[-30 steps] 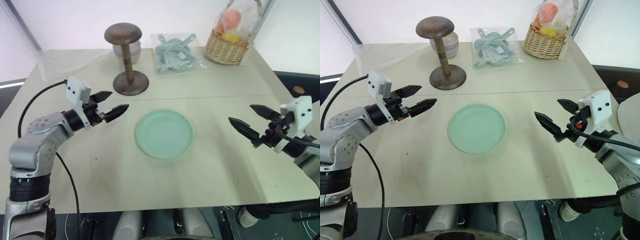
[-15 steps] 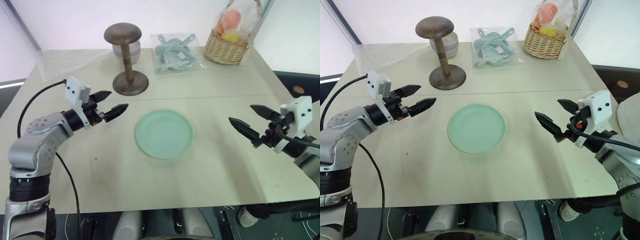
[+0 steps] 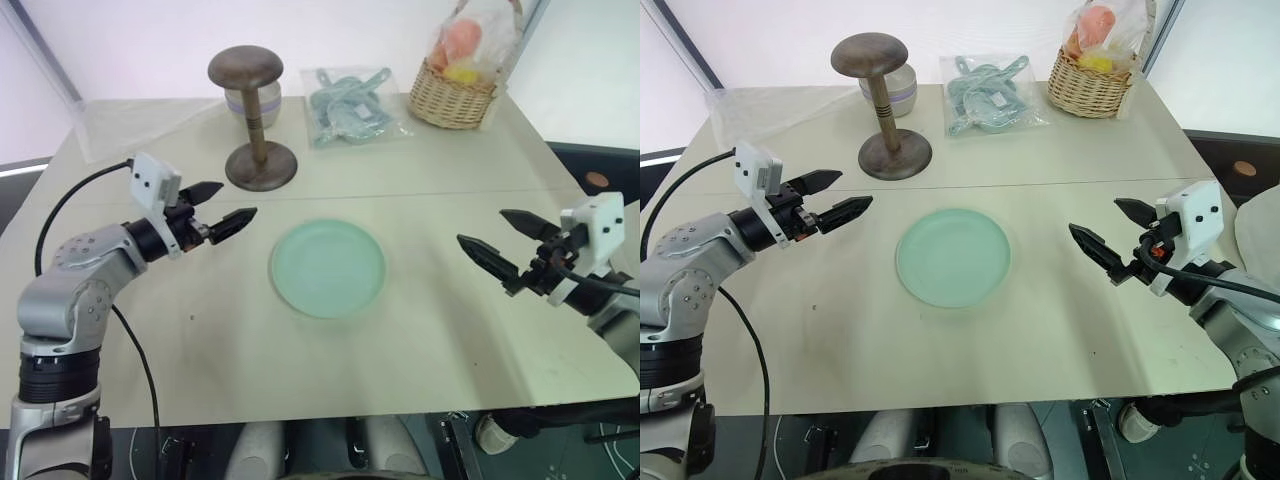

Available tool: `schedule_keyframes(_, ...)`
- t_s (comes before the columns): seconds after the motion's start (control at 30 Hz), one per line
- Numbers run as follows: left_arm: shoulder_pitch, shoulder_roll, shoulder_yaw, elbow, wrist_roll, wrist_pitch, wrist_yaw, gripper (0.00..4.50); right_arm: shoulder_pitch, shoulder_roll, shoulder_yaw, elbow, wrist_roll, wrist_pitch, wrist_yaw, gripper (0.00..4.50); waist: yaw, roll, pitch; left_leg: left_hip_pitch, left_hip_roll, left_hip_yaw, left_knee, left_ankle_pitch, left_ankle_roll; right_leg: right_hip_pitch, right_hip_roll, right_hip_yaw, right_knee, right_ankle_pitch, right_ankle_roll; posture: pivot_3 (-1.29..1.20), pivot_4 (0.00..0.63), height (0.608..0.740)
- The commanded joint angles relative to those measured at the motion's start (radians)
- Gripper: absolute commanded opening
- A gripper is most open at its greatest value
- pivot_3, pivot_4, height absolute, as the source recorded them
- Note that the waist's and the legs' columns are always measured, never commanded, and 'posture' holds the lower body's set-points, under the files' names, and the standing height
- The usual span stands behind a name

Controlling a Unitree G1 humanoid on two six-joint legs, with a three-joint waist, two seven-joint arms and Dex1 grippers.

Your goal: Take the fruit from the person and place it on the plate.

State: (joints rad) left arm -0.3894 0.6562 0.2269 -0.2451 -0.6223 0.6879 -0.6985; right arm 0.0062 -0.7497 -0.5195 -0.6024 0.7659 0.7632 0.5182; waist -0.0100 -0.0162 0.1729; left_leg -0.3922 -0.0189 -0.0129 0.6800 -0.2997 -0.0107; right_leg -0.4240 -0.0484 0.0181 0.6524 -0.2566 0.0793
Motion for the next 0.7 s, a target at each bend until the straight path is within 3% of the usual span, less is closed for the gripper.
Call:
schedule_keyframes(0.03,-0.02,0.008,0.014,-0.024,-0.013,-0.013,-0.007,4.5,0.003,-0.012,-0.038,-0.032,0.016,-0.012,-0.002,4.49,0.0,0.0,0.0,0.0,0.0,0.0,0.0,0.0,0.0,0.0,0.0,0.0,0.0,0.0,0.0,0.0,0.15,0.74)
schedule_keyframes(0.7,-0.029,-0.002,0.002,-0.025,-0.011,-0.015,-0.006,4.5,0.015,0.003,-0.035,-0.05,0.028,-0.018,-0.032,4.49,0.0,0.0,0.0,0.0,0.0,0.0,0.0,0.0,0.0,0.0,0.0,0.0,0.0,0.0,0.0,0.0,0.15,0.74)
